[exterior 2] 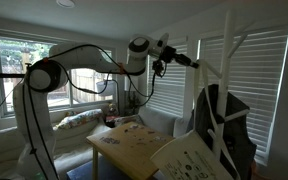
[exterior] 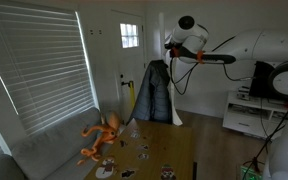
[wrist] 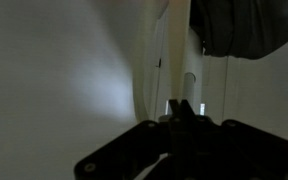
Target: Pick up the white bag strap and hang it on the coat hanger right below it
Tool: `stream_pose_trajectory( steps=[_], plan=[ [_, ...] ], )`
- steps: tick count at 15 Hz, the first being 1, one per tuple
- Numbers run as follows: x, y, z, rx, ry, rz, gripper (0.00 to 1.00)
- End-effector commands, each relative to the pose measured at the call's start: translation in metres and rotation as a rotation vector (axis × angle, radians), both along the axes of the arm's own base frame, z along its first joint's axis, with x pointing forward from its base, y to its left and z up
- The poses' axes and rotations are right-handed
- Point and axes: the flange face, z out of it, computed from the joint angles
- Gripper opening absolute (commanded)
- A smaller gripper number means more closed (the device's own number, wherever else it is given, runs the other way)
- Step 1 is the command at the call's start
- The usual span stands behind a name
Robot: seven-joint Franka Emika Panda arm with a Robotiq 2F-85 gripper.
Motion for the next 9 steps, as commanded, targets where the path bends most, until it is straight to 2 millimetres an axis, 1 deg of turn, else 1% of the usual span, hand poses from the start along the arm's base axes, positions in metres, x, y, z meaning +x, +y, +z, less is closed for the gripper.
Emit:
stream_pose_trajectory(
  steps=[1, 2, 4, 9],
  plan=[
    [-0.032, 0.005, -0.011, 0.015, 0.009, -0.053, 0.01],
    [-0.037, 0.002, -0.013, 0.019, 0.012, -0.065, 0.01],
    [-0.041, -0.010, -0.020, 0.039, -0.004, -0.067, 0.01],
    [-0.033, -0.031, -0.038, 0.047, -0.061, -0.006, 0.01]
  ],
)
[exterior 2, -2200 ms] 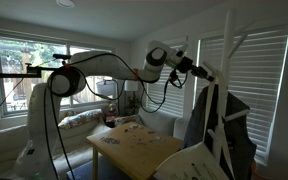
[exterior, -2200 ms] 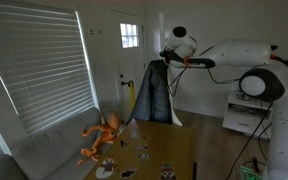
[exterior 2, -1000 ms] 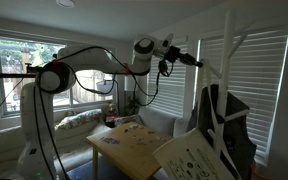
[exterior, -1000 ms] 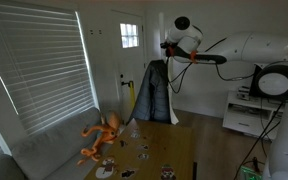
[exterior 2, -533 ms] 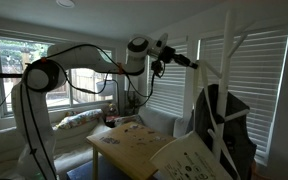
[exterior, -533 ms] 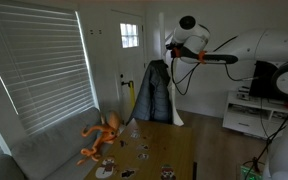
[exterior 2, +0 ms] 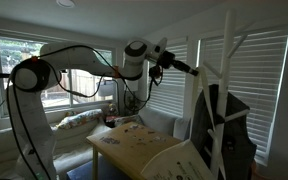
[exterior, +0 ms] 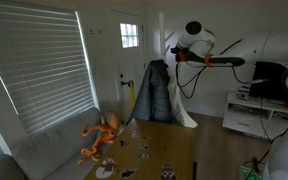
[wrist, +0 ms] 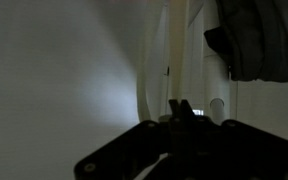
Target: Pick up the white bag strap and hang it on the coat hanger right below it
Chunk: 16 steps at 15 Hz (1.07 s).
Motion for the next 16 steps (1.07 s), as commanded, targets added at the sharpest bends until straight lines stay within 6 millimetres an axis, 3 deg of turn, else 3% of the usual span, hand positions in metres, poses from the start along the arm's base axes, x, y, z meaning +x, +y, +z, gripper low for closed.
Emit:
stream_pose_trajectory(
  steps=[1, 7, 16],
  plan=[
    [-0.001, -0.013, -0.011, 0.004, -0.050, 0.033, 0.01],
    [0.010, -0.041, -0.040, 0.011, -0.040, 0.041, 0.01],
    [0.044, -0.043, -0.087, 0.047, -0.011, 0.089, 0.01]
  ],
)
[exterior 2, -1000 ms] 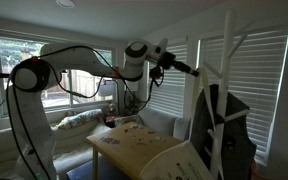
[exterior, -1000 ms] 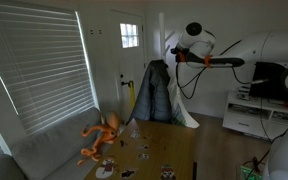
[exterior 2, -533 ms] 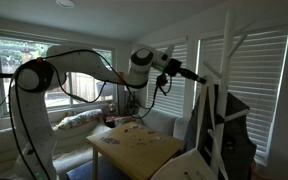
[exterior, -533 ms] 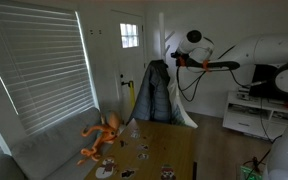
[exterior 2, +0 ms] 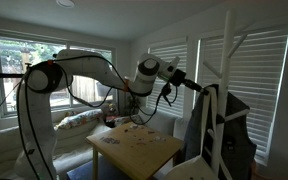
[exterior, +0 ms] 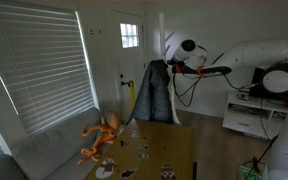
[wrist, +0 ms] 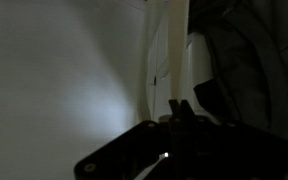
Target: Pick up the white bag strap and hang it on the coat hanger right below it
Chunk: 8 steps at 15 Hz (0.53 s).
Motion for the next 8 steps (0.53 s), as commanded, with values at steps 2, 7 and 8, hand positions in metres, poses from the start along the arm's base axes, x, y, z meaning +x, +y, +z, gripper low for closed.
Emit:
stream_pose_trajectory(
  steps=[2, 7, 8],
  plan=[
    [0.009, -0.005, -0.013, 0.037, -0.020, 0.035, 0.01],
    [0.022, -0.008, -0.034, 0.076, 0.030, 0.061, 0.01],
    [0.023, -0.007, -0.036, 0.084, 0.044, 0.070, 0.01]
  ],
)
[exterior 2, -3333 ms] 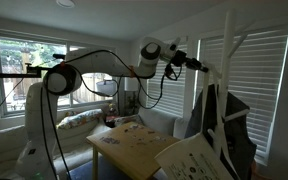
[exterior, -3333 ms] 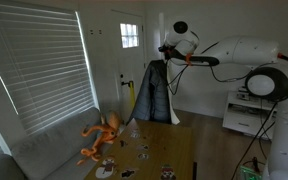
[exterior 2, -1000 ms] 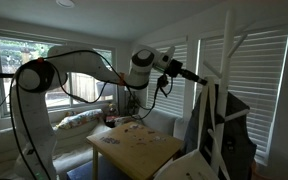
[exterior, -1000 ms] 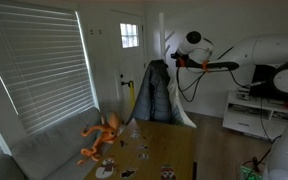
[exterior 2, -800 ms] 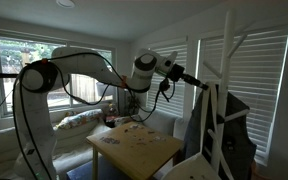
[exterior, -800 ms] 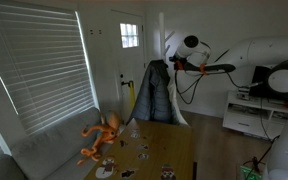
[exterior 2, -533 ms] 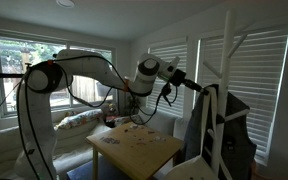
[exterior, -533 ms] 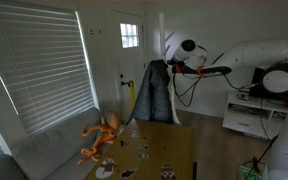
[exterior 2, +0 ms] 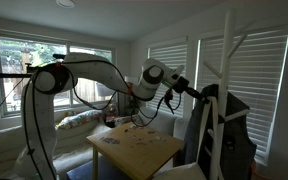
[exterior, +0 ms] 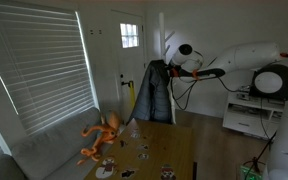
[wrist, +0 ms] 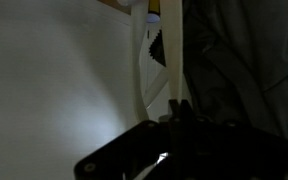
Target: Pick up the white bag strap and hang it on the coat hanger right below it
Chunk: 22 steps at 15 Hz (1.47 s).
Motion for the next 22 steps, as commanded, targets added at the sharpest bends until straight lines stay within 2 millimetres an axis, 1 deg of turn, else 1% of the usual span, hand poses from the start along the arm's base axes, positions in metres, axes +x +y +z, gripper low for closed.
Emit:
stream_pose_trajectory(
  steps=[1, 7, 10, 11, 12, 13, 14, 15, 16, 18, 19, 22],
  plan=[
    [0.003, -0.002, -0.008, 0.020, 0.030, 0.049, 0.01],
    [0.000, -0.006, -0.025, 0.075, 0.162, 0.155, 0.01],
    [-0.004, -0.012, -0.028, 0.103, 0.212, 0.170, 0.01],
    [-0.004, -0.015, -0.027, 0.108, 0.227, 0.167, 0.29],
    [-0.005, -0.015, -0.026, 0.116, 0.240, 0.167, 0.29],
    [-0.007, -0.016, -0.025, 0.119, 0.253, 0.168, 0.34],
    [-0.008, -0.017, -0.023, 0.119, 0.263, 0.167, 0.42],
    [-0.009, -0.018, -0.021, 0.120, 0.272, 0.167, 0.48],
    [-0.011, -0.018, -0.018, 0.124, 0.277, 0.164, 0.56],
    [-0.013, -0.016, -0.011, 0.134, 0.276, 0.164, 0.69],
    [-0.015, -0.015, -0.006, 0.135, 0.273, 0.164, 0.77],
    [-0.027, -0.007, 0.017, 0.157, 0.274, 0.164, 0.97]
  ],
)
